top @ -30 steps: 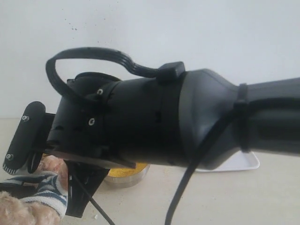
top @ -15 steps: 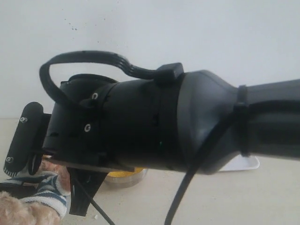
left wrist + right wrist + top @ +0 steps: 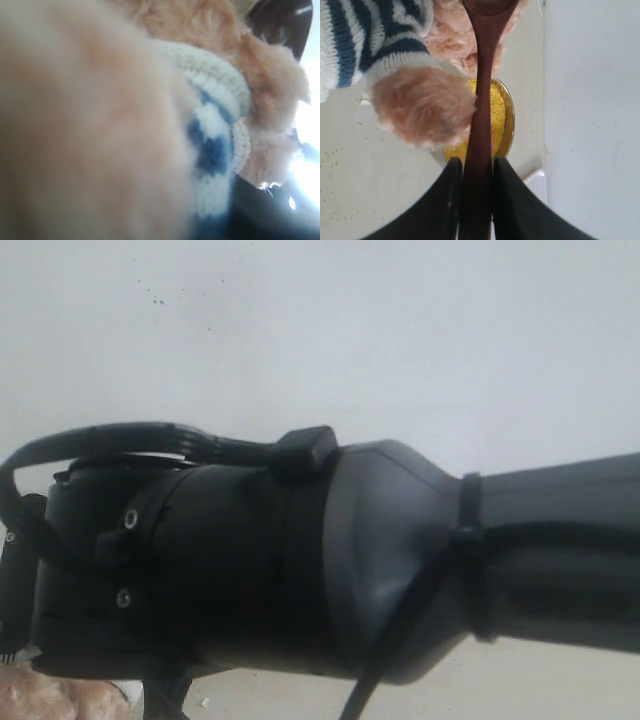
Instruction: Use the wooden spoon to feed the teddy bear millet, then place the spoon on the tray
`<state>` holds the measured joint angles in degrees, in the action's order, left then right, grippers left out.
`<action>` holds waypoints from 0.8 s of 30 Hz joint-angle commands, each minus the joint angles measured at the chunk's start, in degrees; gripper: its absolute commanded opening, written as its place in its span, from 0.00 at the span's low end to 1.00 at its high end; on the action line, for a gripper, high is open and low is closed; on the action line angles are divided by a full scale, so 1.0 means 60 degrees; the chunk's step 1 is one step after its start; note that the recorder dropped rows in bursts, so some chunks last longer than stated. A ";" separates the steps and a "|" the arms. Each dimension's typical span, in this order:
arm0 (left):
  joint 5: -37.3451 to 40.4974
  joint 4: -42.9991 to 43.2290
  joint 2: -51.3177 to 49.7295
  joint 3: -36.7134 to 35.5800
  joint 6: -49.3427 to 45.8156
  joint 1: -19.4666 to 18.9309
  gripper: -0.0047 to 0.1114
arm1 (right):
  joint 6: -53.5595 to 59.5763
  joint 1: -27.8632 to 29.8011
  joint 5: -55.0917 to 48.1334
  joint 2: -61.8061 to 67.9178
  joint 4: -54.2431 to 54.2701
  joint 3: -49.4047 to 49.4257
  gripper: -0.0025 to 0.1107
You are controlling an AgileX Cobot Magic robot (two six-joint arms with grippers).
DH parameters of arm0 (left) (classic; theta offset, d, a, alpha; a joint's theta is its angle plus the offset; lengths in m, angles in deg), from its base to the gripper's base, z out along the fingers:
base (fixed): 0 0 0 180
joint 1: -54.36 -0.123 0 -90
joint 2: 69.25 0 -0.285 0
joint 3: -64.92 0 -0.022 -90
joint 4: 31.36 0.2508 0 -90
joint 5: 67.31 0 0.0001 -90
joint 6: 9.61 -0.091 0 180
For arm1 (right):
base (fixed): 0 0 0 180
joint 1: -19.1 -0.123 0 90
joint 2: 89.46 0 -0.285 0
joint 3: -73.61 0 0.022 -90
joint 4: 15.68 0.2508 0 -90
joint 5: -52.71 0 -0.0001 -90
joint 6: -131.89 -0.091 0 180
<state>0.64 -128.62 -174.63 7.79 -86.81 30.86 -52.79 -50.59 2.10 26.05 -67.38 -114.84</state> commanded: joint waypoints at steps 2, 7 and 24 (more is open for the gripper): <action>0.0334 -0.0097 0.0039 -0.0028 -0.0134 0.0015 0.07 | -0.0609 -0.0019 -0.0077 -0.0015 -0.0262 0.0015 0.02; 0.0334 -0.0070 0.0039 -0.0028 -0.0137 0.0015 0.07 | -0.1247 -0.0019 -0.0043 -0.0015 -0.0241 0.0015 0.02; 0.0334 -0.0106 0.0039 -0.0028 -0.0137 0.0015 0.07 | -0.1614 -0.0309 -0.0813 0.0015 -0.1961 0.0015 0.02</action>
<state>0.64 -128.62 -174.63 7.79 -87.16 30.86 -61.94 -51.31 -1.95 26.23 -77.05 -114.84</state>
